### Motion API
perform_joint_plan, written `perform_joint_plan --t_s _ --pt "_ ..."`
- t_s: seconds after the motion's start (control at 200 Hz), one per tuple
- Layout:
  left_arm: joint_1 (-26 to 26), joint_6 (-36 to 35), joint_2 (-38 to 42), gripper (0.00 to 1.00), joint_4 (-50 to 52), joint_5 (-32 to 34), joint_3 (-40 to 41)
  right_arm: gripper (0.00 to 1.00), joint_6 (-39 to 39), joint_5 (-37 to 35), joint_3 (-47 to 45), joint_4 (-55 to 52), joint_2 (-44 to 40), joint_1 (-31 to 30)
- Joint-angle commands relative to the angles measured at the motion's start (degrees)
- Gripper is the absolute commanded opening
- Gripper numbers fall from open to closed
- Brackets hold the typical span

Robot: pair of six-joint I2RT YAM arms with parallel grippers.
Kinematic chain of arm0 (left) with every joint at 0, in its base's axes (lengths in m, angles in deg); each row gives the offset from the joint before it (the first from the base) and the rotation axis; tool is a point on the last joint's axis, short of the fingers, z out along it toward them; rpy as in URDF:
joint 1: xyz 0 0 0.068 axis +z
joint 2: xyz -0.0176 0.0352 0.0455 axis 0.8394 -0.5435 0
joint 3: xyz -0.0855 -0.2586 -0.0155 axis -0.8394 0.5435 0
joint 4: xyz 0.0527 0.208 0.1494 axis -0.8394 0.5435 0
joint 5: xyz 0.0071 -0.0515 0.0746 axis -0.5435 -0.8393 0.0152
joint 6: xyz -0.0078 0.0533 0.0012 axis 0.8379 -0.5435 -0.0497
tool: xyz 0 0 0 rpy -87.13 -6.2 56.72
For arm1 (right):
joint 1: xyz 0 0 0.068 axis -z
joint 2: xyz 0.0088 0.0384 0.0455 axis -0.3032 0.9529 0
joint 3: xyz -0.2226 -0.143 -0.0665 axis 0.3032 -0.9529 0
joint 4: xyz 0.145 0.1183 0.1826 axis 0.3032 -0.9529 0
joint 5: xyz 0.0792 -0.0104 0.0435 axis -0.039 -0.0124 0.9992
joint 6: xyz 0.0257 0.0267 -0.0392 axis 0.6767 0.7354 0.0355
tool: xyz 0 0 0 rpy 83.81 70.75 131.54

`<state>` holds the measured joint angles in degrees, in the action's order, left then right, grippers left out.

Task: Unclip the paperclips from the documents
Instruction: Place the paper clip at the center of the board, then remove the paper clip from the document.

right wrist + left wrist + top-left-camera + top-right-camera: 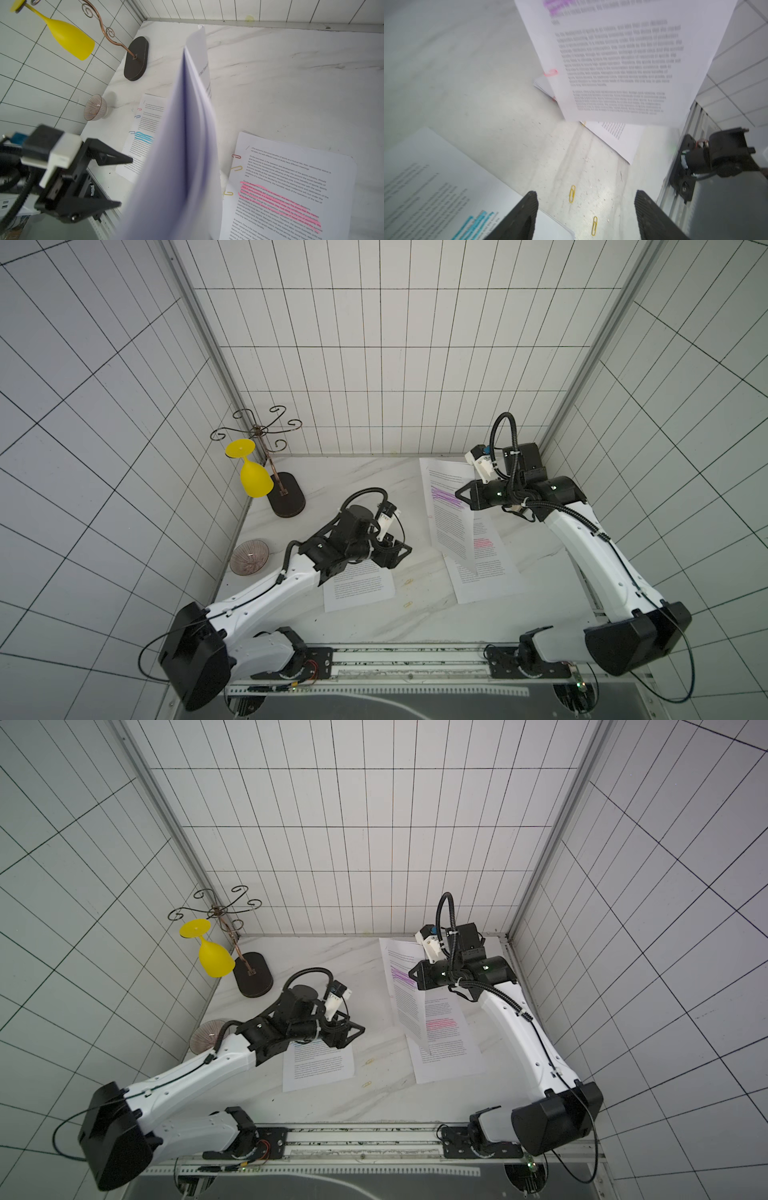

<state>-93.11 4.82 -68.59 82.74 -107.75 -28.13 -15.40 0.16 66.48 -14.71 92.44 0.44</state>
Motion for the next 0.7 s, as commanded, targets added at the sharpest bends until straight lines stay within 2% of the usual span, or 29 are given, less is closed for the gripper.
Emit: perform_joint_plan --t_s 0.0,0.16,0.265,0.395,0.545,0.695 --pt "5.7 1.0 5.1 0.79 -13.2 -4.7 4.4 0.00 -2.4 5.9 -3.6 2.8 -3.1 0.5" --pt "10.8 0.7 6.3 0.83 -16.5 -11.1 3.0 0.00 -2.8 13.2 -5.0 6.0 -5.0 0.6" --pt "11.4 0.8 3.9 0.84 -18.8 -16.5 1.5 0.00 -3.7 18.9 -8.0 9.9 -7.2 0.4" --pt "11.5 2.9 0.4 0.89 -23.8 -24.2 -0.1 0.00 -5.0 21.6 -12.7 15.9 -11.7 -0.2" --pt "11.7 1.0 -2.7 0.91 -24.8 -25.1 -2.1 0.00 -4.9 23.8 -17.7 23.8 -17.5 -0.8" --pt "13.3 -0.9 -6.2 0.92 -24.1 -26.4 -4.4 0.00 -4.7 27.0 -17.6 23.2 -17.7 -0.9"
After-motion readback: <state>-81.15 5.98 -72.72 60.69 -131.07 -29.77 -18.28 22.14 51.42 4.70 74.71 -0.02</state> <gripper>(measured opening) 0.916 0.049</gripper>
